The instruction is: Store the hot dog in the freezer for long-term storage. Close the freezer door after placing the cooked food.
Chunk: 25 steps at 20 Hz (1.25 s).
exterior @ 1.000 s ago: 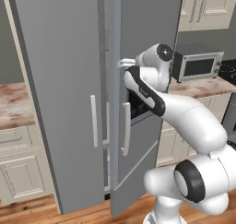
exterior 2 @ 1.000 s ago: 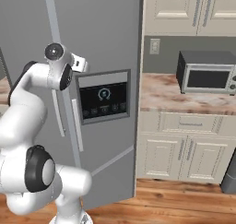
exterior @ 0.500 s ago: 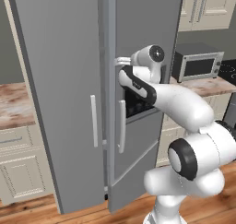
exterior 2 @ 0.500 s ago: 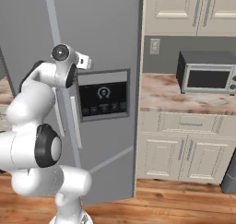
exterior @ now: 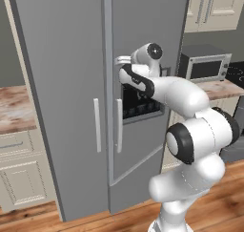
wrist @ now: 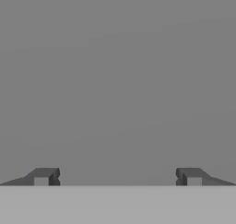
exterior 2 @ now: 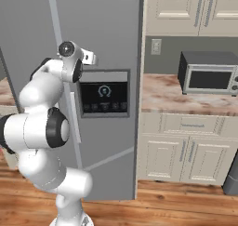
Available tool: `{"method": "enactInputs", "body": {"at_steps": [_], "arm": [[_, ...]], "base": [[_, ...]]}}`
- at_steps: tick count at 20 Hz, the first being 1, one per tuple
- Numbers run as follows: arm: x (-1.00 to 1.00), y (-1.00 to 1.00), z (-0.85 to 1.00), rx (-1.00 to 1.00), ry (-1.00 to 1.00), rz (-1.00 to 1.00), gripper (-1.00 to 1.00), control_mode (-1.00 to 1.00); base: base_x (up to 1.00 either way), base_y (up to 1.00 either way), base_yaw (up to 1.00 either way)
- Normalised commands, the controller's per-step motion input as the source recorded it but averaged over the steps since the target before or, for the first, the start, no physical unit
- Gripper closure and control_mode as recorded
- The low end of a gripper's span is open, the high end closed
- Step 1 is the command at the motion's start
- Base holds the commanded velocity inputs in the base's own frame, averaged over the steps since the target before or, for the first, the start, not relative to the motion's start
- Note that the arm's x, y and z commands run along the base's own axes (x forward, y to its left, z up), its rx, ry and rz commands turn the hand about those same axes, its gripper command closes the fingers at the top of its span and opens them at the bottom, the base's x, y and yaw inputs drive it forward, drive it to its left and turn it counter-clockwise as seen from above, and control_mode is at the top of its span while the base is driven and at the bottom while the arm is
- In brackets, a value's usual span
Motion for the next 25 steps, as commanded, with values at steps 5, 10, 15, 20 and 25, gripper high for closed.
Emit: {"method": "enactInputs", "body": {"at_steps": [5,10,15,20,25], "arm": [[0.31,0.0,0.0,-0.04,0.0,-0.06,-1.0,-1.0],[0.31,0.01,0.0,-0.06,-0.01,-0.08,-1.0,-1.0],[0.38,0.0,0.0,-0.05,-0.03,-0.09,-1.0,-1.0],[0.44,0.0,0.0,0.0,-0.09,-0.08,-1.0,-1.0],[0.51,0.0,-0.01,0.0,-0.02,-0.07,-1.0,-1.0]], "base": [[0.0,0.0,0.0],[0.0,0.0,0.0],[0.0,0.0,0.0],[0.0,0.0,0.0],[0.0,0.0,0.0]]}}
